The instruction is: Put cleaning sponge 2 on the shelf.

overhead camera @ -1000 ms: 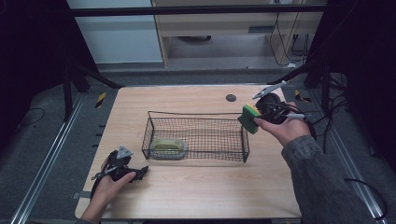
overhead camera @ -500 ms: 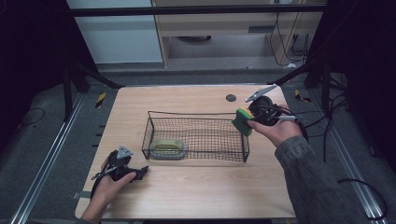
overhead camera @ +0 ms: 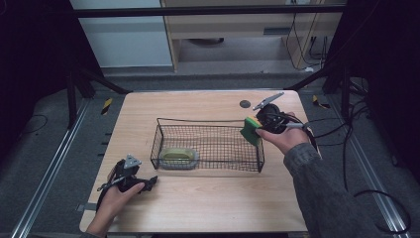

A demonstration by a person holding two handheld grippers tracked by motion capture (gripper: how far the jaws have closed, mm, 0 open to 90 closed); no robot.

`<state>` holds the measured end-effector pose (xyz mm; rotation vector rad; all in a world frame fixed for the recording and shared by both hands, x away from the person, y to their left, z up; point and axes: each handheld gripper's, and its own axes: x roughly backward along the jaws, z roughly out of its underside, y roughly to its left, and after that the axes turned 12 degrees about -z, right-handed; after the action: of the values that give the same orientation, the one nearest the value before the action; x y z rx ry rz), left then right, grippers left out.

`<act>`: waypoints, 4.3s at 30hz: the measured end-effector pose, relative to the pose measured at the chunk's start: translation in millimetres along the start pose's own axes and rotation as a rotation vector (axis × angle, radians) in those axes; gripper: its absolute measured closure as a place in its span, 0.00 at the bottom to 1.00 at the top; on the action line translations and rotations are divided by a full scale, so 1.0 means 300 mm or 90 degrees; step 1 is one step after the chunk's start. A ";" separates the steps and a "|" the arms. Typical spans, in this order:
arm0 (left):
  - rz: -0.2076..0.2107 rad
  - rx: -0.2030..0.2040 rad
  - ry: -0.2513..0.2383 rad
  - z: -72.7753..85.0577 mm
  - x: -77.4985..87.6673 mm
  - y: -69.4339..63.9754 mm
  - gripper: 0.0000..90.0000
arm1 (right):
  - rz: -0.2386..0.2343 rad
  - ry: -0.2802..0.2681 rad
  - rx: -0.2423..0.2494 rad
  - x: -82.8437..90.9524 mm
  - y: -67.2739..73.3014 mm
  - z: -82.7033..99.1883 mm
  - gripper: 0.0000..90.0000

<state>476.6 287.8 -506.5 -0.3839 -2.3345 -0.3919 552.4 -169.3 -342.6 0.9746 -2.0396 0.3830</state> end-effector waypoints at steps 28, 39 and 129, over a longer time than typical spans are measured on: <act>0.000 -0.001 0.001 -0.004 -0.003 0.000 0.00 | -0.016 0.011 -0.031 -0.110 -0.061 0.062 0.71; 0.000 -0.001 0.001 -0.004 -0.003 0.001 0.00 | -0.020 0.016 -0.044 -0.138 -0.073 0.085 0.71; 0.001 -0.001 -0.002 -0.002 -0.003 0.000 0.00 | -0.012 -0.023 -0.025 -0.112 0.081 0.116 0.15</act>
<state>477.5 287.3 -506.7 -0.3862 -2.3375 -0.3921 527.0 -156.1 -388.7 0.9831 -2.0614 0.3151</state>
